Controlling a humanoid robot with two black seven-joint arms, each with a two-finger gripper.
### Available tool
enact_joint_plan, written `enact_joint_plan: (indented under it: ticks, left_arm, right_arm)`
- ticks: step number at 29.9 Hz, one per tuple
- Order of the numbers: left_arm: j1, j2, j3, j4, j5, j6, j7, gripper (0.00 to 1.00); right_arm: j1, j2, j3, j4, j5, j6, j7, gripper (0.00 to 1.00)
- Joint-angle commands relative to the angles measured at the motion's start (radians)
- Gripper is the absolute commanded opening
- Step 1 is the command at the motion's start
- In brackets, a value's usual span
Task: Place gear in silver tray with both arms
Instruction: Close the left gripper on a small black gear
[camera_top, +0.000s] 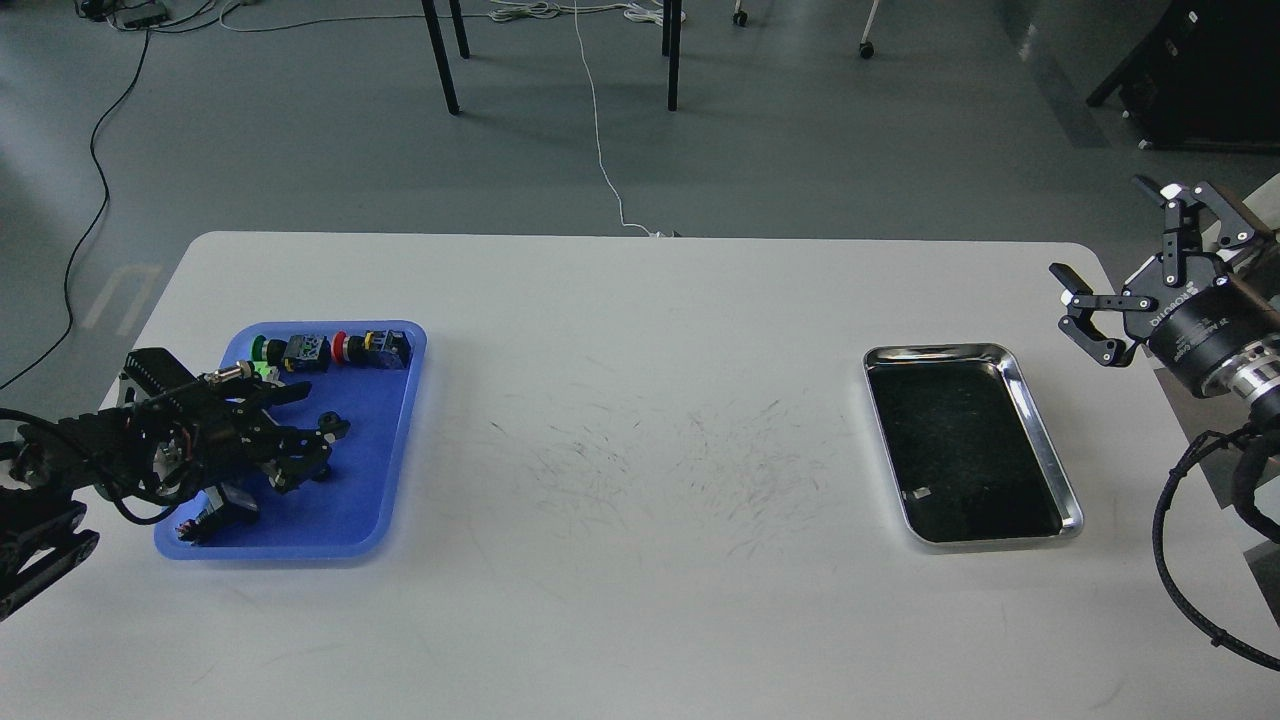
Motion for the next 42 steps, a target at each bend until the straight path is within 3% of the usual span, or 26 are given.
enact_joint_plan:
  ticks: [1, 10, 13, 27, 42]
  left_arm:
    - [0.0, -0.002, 0.0, 0.0, 0.001, 0.0, 0.0, 0.61]
    - [0.0, -0.025, 0.0, 0.002, 0.001, 0.0, 0.0, 0.59]
    - [0.002, -0.031, 0.006, 0.002, 0.003, 0.0, 0.0, 0.52]
    - [0.002, -0.031, 0.018, 0.035, 0.003, 0.0, 0.0, 0.41]
    - [0.0, -0.031, 0.037, 0.025, 0.0, 0.0, 0.0, 0.15]
  right_arm:
    - [0.0, 0.0, 0.0, 0.0, 0.0, 0.0, 0.0, 0.99]
    - [-0.002, -0.002, -0.001, 0.0, 0.0, 0.0, 0.0, 0.99]
    - [-0.002, -0.002, -0.001, 0.0, -0.001, -0.001, 0.0, 0.99]
    - [-0.003, 0.002, -0.003, 0.0, -0.017, -0.006, 0.0, 0.99]
    - [-0.006, 0.002, -0.003, -0.002, -0.017, -0.006, 0.0, 0.99]
